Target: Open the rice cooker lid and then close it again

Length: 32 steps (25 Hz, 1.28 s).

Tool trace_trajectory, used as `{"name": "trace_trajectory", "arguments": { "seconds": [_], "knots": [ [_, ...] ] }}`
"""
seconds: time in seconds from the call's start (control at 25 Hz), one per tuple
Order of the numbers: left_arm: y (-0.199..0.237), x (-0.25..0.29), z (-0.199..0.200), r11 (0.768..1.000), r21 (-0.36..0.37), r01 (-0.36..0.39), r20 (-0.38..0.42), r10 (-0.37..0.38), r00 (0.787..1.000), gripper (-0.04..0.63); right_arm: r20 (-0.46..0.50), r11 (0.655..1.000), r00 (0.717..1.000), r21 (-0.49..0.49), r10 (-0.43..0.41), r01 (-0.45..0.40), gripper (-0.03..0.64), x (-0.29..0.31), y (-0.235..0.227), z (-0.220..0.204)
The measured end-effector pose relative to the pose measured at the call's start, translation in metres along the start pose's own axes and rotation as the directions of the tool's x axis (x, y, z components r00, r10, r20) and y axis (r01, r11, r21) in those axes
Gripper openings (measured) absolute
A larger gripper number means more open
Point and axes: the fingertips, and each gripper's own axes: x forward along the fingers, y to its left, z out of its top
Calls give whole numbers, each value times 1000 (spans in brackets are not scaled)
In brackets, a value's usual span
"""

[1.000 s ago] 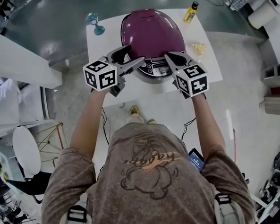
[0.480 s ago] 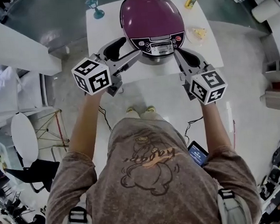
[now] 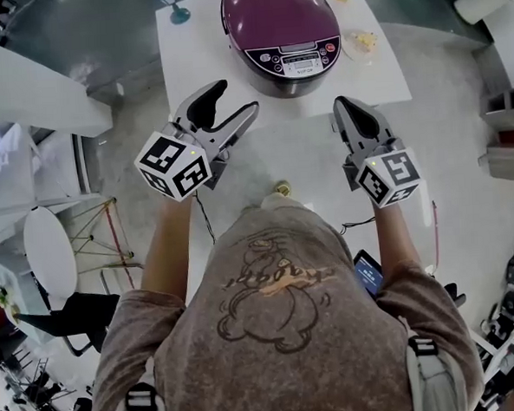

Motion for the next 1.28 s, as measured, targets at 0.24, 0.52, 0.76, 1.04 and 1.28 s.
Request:
{"name": "trace_trajectory", "arguments": {
  "seconds": [0.24, 0.52, 0.76, 1.04, 1.28],
  "knots": [
    [-16, -25, -10, 999, 39, -21, 13, 20, 1000, 196, 16, 1000, 1000, -27, 7, -7, 5, -17, 22, -6],
    [-13, -35, -31, 997, 31, -67, 27, 66, 997, 73, 37, 998, 999, -42, 38, -36, 3, -30, 40, -13],
    [-22, -25, -35, 995, 69, -72, 23, 71, 997, 26, 20, 997, 998, -61, 54, -53, 3, -34, 45, -21],
    [-24, -24, -36, 994, 44, -101, 21, 100, 995, 21, 30, 997, 998, -55, 47, -45, 3, -41, 45, -23],
    [-28, -27, -34, 994, 37, -106, 29, 105, 994, 21, 22, 996, 997, -58, 76, -75, -2, -40, 50, -25]
  ]
}}
